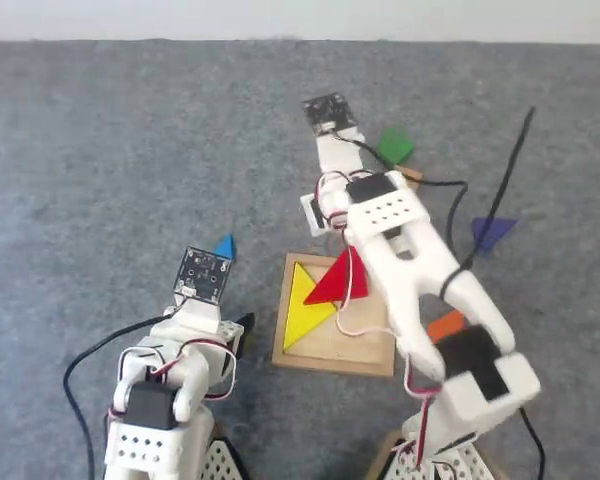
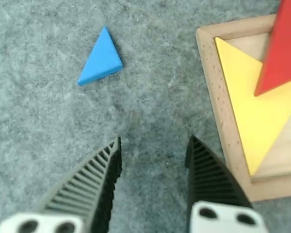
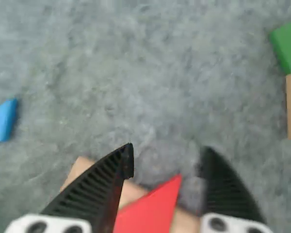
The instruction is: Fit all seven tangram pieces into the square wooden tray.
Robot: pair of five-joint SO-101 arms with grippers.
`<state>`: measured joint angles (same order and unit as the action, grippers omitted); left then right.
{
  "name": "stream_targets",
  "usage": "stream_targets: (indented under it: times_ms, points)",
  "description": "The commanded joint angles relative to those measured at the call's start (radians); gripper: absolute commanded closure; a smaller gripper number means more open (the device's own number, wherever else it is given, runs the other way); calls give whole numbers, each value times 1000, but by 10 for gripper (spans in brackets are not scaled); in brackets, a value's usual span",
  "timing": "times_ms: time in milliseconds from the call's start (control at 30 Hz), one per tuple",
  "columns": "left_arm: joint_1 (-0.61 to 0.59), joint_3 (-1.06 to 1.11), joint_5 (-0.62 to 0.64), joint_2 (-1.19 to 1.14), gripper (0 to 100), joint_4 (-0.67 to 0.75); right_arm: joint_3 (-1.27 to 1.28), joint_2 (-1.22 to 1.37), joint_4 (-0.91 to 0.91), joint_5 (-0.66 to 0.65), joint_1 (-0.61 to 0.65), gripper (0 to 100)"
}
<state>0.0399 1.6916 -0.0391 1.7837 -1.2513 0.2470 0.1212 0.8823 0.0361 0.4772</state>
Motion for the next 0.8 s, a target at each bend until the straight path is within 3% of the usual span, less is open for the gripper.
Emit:
stream_targets:
  times_ms: [0,767]
  points:
    - [5,-7,-2,8,793,5,-17,41,-76,-100,-5,976]
    - [5,-7,-2,8,793,5,60,51,-13,-110,-31,976]
